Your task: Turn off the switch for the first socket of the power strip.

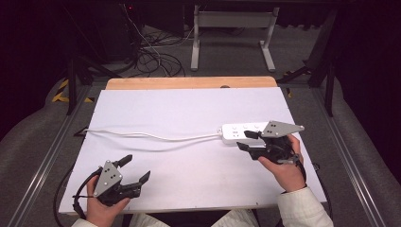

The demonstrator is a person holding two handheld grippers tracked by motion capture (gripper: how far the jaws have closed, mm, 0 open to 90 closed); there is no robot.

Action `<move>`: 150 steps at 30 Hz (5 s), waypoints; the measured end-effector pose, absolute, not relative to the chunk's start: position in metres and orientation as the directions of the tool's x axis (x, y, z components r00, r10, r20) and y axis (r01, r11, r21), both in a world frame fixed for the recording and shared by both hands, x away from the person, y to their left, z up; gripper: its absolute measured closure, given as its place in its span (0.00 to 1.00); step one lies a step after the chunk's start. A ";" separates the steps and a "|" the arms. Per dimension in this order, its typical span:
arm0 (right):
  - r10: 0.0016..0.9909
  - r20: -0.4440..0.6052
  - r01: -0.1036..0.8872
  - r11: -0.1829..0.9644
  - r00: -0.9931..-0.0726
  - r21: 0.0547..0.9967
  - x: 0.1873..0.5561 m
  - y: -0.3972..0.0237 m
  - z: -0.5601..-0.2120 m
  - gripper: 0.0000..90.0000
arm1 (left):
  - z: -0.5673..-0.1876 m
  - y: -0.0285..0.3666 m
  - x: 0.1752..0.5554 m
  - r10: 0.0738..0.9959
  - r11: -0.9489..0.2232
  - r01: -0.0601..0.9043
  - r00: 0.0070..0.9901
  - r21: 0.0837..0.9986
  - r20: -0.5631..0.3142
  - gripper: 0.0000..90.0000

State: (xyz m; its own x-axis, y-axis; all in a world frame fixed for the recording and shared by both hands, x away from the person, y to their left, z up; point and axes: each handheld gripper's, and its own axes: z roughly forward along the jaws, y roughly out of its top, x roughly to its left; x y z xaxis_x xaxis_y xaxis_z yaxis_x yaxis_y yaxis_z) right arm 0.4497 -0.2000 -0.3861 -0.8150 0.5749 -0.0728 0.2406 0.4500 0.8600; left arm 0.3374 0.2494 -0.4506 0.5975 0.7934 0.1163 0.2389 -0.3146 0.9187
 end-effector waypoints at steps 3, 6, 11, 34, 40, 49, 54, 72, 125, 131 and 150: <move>0.570 -0.078 0.242 0.464 -0.818 0.852 0.455 -0.197 -0.385 0.62 | -0.451 0.249 0.338 0.794 -0.315 0.239 0.597 0.918 0.117 0.24; 0.568 -0.093 0.240 0.484 -0.818 0.842 0.458 -0.194 -0.382 0.67 | -0.451 0.249 0.338 0.794 -0.316 0.239 0.596 0.918 0.118 0.24; 0.563 -0.102 0.239 0.498 -0.820 0.833 0.463 -0.192 -0.379 0.83 | -0.451 0.250 0.337 0.795 -0.316 0.239 0.595 0.918 0.119 0.24; 0.668 -0.042 0.390 0.484 -0.743 0.784 0.525 -0.185 -0.383 1.00 | -0.451 0.250 0.338 0.800 -0.311 0.247 0.590 0.918 0.112 0.24; 0.694 -0.032 0.434 0.485 -0.719 0.759 0.545 -0.181 -0.395 1.00 | -0.452 0.250 0.339 0.799 -0.316 0.250 0.590 0.915 0.115 0.24; 0.713 -0.044 0.481 0.517 -0.700 0.708 0.565 -0.170 -0.410 1.00 | -0.452 0.251 0.339 0.801 -0.313 0.254 0.589 0.915 0.110 0.24; 0.716 -0.047 0.502 0.533 -0.696 0.681 0.572 -0.167 -0.419 1.00 | -0.452 0.251 0.340 0.800 -0.318 0.256 0.589 0.913 0.114 0.24; 0.706 -0.075 0.525 0.589 -0.704 0.614 0.579 -0.159 -0.436 1.00 | -0.453 0.250 0.340 0.802 -0.320 0.258 0.586 0.912 0.116 0.24; 0.728 -0.083 0.534 0.570 -0.681 0.624 0.577 -0.163 -0.445 1.00 | -0.453 0.249 0.341 0.797 -0.328 0.260 0.592 0.908 0.119 0.25; 0.736 -0.091 0.540 0.569 -0.671 0.620 0.576 -0.161 -0.445 1.00 | -0.453 0.249 0.340 0.799 -0.323 0.260 0.590 0.910 0.115 0.25; 0.740 -0.058 0.503 0.510 -0.670 0.698 0.570 -0.166 -0.430 1.00 | -0.454 0.251 0.344 0.807 -0.309 0.277 0.583 0.910 0.097 0.25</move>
